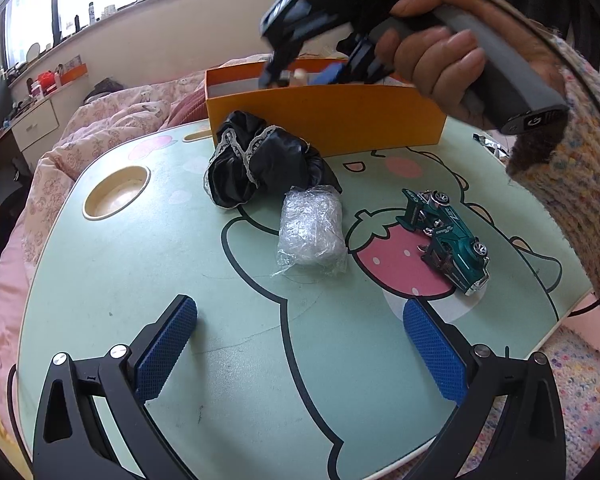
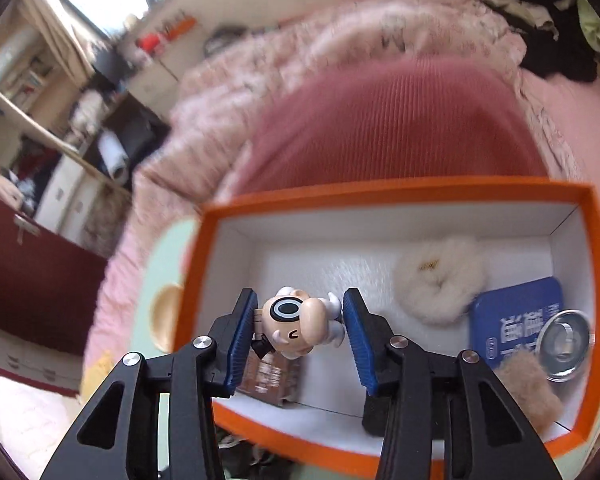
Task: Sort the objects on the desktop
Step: 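Grasp the cartoon figurine keychain in the box with the right gripper, then lower the figurine onto the table beside the green car, open right gripper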
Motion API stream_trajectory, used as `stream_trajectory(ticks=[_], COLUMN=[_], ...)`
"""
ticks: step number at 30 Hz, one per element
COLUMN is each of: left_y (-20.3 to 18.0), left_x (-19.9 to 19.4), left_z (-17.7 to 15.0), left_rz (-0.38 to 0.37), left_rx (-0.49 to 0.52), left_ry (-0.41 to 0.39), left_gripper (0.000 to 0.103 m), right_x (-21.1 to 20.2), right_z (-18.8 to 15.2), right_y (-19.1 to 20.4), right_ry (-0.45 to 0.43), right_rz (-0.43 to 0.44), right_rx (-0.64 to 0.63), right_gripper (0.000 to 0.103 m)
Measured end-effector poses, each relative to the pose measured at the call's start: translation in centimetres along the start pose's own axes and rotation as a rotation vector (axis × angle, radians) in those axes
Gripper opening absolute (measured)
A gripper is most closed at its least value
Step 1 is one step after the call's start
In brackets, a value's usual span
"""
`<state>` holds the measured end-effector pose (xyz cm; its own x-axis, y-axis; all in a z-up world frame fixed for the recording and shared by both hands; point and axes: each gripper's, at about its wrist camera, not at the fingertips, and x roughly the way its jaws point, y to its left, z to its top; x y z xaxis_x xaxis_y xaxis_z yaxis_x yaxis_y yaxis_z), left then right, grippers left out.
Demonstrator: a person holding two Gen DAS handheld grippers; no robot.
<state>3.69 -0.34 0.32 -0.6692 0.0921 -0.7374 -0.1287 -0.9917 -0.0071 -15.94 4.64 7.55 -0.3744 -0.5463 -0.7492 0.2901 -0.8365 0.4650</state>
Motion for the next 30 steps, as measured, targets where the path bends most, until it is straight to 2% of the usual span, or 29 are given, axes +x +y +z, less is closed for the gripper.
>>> stream_trajectory(ticks=[2,4,6,9,14,18,20,22,23,24,26,30], left_y=[0.0,0.0,0.0,0.0,0.0,0.1,0.0,0.0,0.0,0.0,0.0,0.0], left_x=[0.0,0.0,0.0,0.0,0.0,-0.1,-0.1,-0.1,-0.1,-0.1,-0.1,-0.1], left_z=[0.0,0.0,0.0,0.0,0.0,0.0,0.0,0.0,0.0,0.0,0.0,0.0], left_rz=[0.001,0.001,0.0,0.0,0.001,0.0,0.0,0.0,0.0,0.0,0.0,0.0], left_rx=[0.0,0.0,0.0,0.0,0.0,0.0,0.0,0.0,0.0,0.0,-0.001,0.0], left_ry=[0.0,0.0,0.0,0.0,0.0,0.0,0.0,-0.001,-0.001,0.0,-0.001,0.0], left_gripper=[0.103,0.103,0.103,0.103,0.103,0.103,0.103,0.103,0.103,0.103,0.103,0.103], right_x=[-3.7,-7.0,-9.7,-11.7,-9.0,-6.0,-5.1,-5.2,-5.6,-6.1,-7.5,-9.4], right_z=[-0.7,-1.8,-3.5,-6.4,-11.1,-12.2,-12.3,-12.5,-12.6,-12.7,-13.3,-15.4], right_y=[0.3,0.6,0.6,-0.6,-4.2,-5.4,-4.8,-4.0,-3.7,-3.6,-3.6,-3.2], right_ry=[-0.09,-0.14,-0.168,-0.158,-0.055,0.0,0.005,-0.031,-0.062,-0.09,-0.162,-0.208], right_rz=[0.068,0.113,0.115,0.082,0.101,0.104,0.115,0.138,0.152,0.157,0.133,-0.002], right_rx=[-0.013,-0.031,-0.061,-0.081,0.0,0.046,0.037,0.018,0.018,0.022,0.014,-0.095], right_gripper=[0.043,0.043,0.043,0.043,0.043,0.043,0.043,0.045,0.05,0.067,0.08,0.08])
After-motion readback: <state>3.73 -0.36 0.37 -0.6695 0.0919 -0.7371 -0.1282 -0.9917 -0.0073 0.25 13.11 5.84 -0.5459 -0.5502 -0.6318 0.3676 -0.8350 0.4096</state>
